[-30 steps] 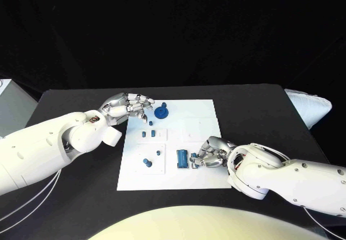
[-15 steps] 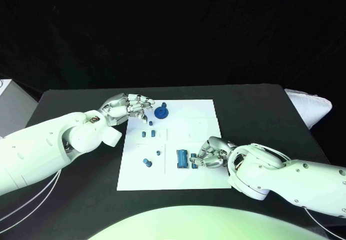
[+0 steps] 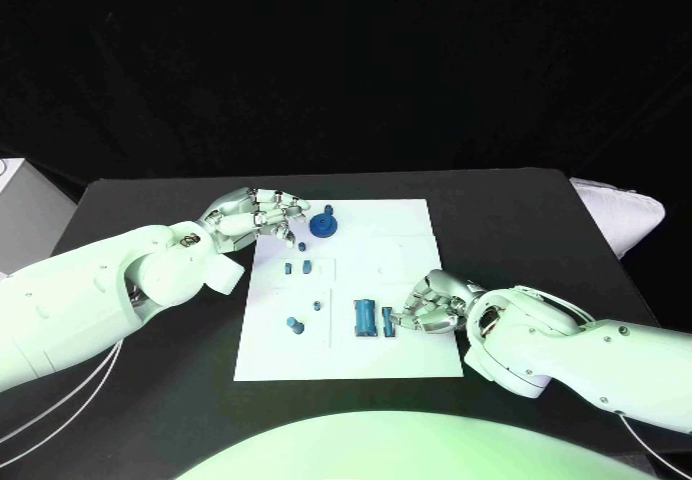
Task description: Assemble the parts on the task board
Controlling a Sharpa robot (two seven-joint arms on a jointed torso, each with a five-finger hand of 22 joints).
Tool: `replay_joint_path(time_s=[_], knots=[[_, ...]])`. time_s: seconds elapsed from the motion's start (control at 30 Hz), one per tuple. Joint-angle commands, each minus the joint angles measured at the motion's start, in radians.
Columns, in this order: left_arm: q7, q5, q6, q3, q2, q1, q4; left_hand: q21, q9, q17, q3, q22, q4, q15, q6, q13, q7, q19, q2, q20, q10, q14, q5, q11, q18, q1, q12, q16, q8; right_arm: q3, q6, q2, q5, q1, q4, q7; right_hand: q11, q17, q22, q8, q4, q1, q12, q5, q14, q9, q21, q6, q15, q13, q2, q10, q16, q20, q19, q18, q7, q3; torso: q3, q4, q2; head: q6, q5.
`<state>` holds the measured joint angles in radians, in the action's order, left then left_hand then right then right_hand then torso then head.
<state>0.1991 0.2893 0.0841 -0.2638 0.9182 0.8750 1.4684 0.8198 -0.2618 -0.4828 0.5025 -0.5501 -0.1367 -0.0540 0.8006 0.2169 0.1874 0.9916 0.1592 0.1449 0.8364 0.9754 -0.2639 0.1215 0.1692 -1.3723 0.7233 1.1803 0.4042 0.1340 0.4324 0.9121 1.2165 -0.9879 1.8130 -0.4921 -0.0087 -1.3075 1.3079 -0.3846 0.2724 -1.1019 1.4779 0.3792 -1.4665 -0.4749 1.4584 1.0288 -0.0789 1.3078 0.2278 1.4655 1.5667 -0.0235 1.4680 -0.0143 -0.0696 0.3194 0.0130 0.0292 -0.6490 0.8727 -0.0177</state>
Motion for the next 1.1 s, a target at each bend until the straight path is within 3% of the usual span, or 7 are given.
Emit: replay_joint_path(time_s=[0.03, 0.23, 0.47, 0.77, 1.03, 1.07, 1.1], knots=[[0.030, -0.007, -0.010, -0.001, -0.005, -0.003, -0.005, -0.007, 0.002, -0.001, 0.000, 0.002, -0.005, 0.003, -0.002, -0.002, 0.000, 0.008, -0.008, -0.001, -0.008, -0.007, -0.006, -0.001, 0.015, -0.003, 0.007, -0.006, 0.004, -0.001, 0.119, 0.016, -0.118, -0.001, -0.022, 0.231, 0.014, -0.228, 0.198, 0.014, 0.004, -0.034, -0.047, 0.012, -0.094, 0.005, -0.080, -0.030, 0.016, 0.195, -0.004, 0.039, -0.021, -0.013, 0.058, -0.022, -0.014, -0.008, -0.0001, 0.0011, 0.002, 0.000, -0.001], [0.067, -0.032, -0.059, -0.001, -0.019, -0.010, -0.026, -0.019, 0.003, 0.003, -0.003, 0.009, -0.010, 0.000, -0.005, -0.003, 0.001, -0.003, -0.003, 0.001, -0.009, -0.022, -0.004, 0.000, 0.014, 0.001, 0.009, -0.019, 0.006, -0.006, 0.172, 0.027, -0.320, -0.015, -0.096, 0.497, 0.026, -0.185, 0.151, 0.025, 0.004, -0.078, -0.118, 0.017, -0.081, 0.007, -0.213, -0.055, 0.026, 0.160, -0.006, 0.000, -0.055, -0.024, 0.025, -0.046, -0.027, -0.014, 0.0013, 0.0018, 0.012, 0.000, 0.000], [0.128, -0.077, -0.133, -0.001, -0.052, -0.017, -0.072, -0.165, 0.009, 0.081, -0.011, 0.092, -0.032, -0.033, -0.021, -0.044, 0.016, -0.102, 0.015, 0.031, -0.042, -0.138, 0.033, 0.019, 0.011, 0.002, -0.050, -0.201, 0.014, -0.011, 0.132, -0.007, -0.650, -0.057, -0.264, 0.741, 0.060, 0.295, -0.263, 0.039, -0.011, -0.190, -0.778, -0.063, 0.126, 0.002, -1.101, -0.141, 0.060, -0.236, -0.024, -0.374, -0.557, -0.058, -0.200, -0.169, -0.066, -0.006, 0.0062, 0.0063, 0.039, -0.028, -0.002], [0.226, -0.136, -0.235, -0.001, -0.110, -0.019, -0.155, -0.647, 0.061, 0.273, -0.102, 0.416, -0.082, -0.124, -0.077, -0.154, -0.018, -0.188, 0.020, 0.141, 0.015, -0.209, 0.132, 0.085, 0.008, -0.015, -0.433, -0.819, -0.063, -0.036, 0.062, -0.117, -0.867, -0.081, -0.518, 0.900, 0.126, 0.583, -0.589, 0.091, -0.016, -0.234, -1.161, -0.128, 0.357, 0.066, -1.396, -0.187, 0.134, -0.697, -0.015, -0.473, -1.095, -0.127, -0.310, -0.162, -0.116, 0.109, 0.0056, 0.0123, 0.063, -0.086, -0.013], [0.265, -0.139, -0.329, -0.003, -0.157, -0.019, -0.231, -0.715, 0.083, 0.307, -0.122, 0.466, -0.067, -0.136, -0.071, -0.154, -0.004, -0.183, -0.018, 0.144, 0.008, -0.228, 0.124, 0.084, 0.000, -0.049, -0.515, -0.924, -0.104, -0.047, 0.005, -0.181, -0.927, -0.083, -0.636, 0.949, 0.161, 0.763, -0.877, 0.159, -0.088, -0.199, -1.312, -0.138, 0.412, 0.122, -1.396, -0.163, 0.182, -1.033, -0.024, -0.442, -1.338, -0.185, -0.416, -0.169, -0.141, 0.156, -0.0032, 0.0080, 0.075, -0.109, -0.022], [0.204, -0.115, -0.257, -0.001, -0.150, -0.019, -0.222, -0.820, 0.262, 0.483, -0.502, 0.550, 0.137, 0.054, -0.801, -0.217, -0.187, -0.992, -0.159, -0.145, -0.836, -0.975, 0.264, -0.121, -0.169, 0.379, -0.723, -1.180, -0.404, -0.046, 0.069, -0.175, -0.854, -0.083, -0.625, 0.872, 0.009, 1.307, -1.308, 0.385, -0.272, 0.184, -1.478, -0.379, 0.726, 0.475, -1.458, -1.029, 0.079, -1.308, -0.228, -0.749, -1.567, 0.024, -0.727, 0.014, 0.070, -0.319, 0.0014, 0.0102, 0.069, -0.100, -0.020], [0.205, -0.116, -0.259, 0.000, -0.150, -0.018, -0.221, -0.820, 0.262, 0.483, -0.502, 0.550, 0.137, 0.054, -0.801, -0.217, -0.187, -0.992, -0.159, -0.145, -0.836, -0.975, 0.264, -0.121, -0.169, 0.394, -0.723, -1.180, -0.404, -0.047, 0.071, -0.174, -0.856, -0.083, -0.623, 0.873, 0.009, 1.307, -1.308, 0.385, -0.272, 0.205, -1.478, -0.379, 0.741, 0.475, -1.458, -1.029, 0.079, -1.308, -0.228, -0.762, -1.567, 0.024, -0.744, 0.014, 0.070, -0.319, 0.0013, 0.0100, 0.069, -0.101, -0.019]])
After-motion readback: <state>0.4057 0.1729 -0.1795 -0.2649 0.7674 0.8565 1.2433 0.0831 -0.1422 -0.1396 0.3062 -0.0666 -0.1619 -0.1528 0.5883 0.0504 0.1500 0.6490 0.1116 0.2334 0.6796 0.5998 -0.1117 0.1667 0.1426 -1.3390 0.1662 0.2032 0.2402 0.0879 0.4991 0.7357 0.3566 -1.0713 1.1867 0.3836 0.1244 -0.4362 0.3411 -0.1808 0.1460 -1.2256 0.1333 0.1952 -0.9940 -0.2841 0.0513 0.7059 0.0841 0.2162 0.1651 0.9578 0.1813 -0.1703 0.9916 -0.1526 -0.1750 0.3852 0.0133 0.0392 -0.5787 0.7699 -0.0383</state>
